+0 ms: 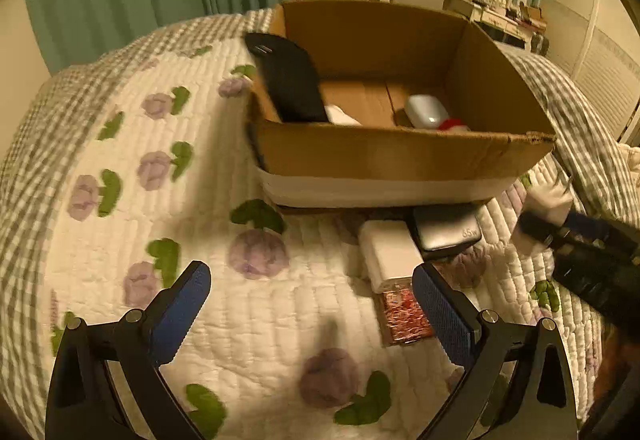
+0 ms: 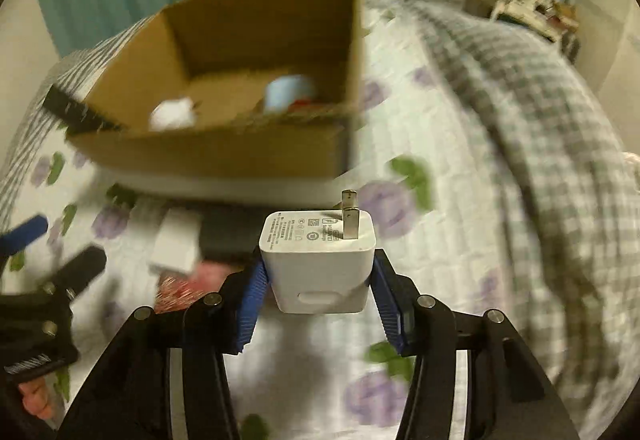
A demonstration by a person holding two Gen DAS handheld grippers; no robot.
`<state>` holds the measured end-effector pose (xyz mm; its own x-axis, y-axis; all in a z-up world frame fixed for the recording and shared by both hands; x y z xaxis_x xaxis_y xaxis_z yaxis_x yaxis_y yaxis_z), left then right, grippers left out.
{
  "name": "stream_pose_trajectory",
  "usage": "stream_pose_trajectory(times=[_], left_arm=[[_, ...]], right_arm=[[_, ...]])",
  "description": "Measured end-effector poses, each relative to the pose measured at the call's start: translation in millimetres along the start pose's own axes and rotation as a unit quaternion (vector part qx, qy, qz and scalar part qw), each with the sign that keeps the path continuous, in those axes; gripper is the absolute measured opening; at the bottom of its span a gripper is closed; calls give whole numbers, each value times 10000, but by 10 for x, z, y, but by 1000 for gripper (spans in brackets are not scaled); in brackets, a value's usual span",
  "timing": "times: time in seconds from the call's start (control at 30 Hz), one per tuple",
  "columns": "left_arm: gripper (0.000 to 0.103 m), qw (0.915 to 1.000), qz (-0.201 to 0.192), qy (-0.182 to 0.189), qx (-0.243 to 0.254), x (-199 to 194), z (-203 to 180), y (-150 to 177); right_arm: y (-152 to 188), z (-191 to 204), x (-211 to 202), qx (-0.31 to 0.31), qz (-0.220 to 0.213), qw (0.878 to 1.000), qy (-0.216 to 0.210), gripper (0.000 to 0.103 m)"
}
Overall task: Organize rigid objects
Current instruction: 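Grasp a white charger with the right tool while the left tool grasps another white charger, then lower both white chargers into the box and open both tools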
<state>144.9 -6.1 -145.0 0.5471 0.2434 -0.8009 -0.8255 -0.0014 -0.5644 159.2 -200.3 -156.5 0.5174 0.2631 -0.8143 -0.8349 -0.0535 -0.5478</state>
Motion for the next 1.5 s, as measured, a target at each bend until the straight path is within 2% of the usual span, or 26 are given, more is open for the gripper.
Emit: stream_pose_trajectory(times=[0.17,0.27,0.37,0.5,0.7,0.73,0.87,0.97,1.33,1.5], left_arm=[[103,9994,265,140,153,168,-249,-17],[101,9987,309,220,335,244,-389,-32],[101,9975,322,137,614,315,-522,-36],[100,9966,467,127,660,419,-597,-44],[71,9935,663,237,896,533,-709,-41],[59,9929,655,312,944,517,-729,-25],[48,9934,590,253,945,446,-717,-6],[44,9950,495,320,808,370,-617,-5],[42,9970,-161,385,650,-301,-274,20],[42,9959,-593,409,547,-698,-65,-171]], right_arm=[[-81,-215,-81,226,-90,9996,121,50],[-130,-244,21,285,12,9996,-3,50],[-114,-226,99,302,55,9995,-69,50],[-92,-255,163,350,71,9993,-85,50],[-101,-310,189,450,40,9990,-69,50],[-103,-311,191,460,40,9989,-76,50],[-103,-286,190,413,42,9991,-53,50],[-89,-244,152,356,9,9994,-24,50],[-67,11,-188,4,-112,9999,73,50],[-219,118,-533,-83,-392,9992,49,50]])
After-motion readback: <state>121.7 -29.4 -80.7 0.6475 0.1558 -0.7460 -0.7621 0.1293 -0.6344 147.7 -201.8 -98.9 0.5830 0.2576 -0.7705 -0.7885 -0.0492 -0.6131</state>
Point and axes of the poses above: each gripper's, at about its wrist camera, not at the fingertips, and x roughly the way its jaws point, z to its left, y to its underside, the point moved 3 cm from there along x, roughly the way its jaws point, and after that the axes turned 13 degrees about -y, right-handed, at the moved point
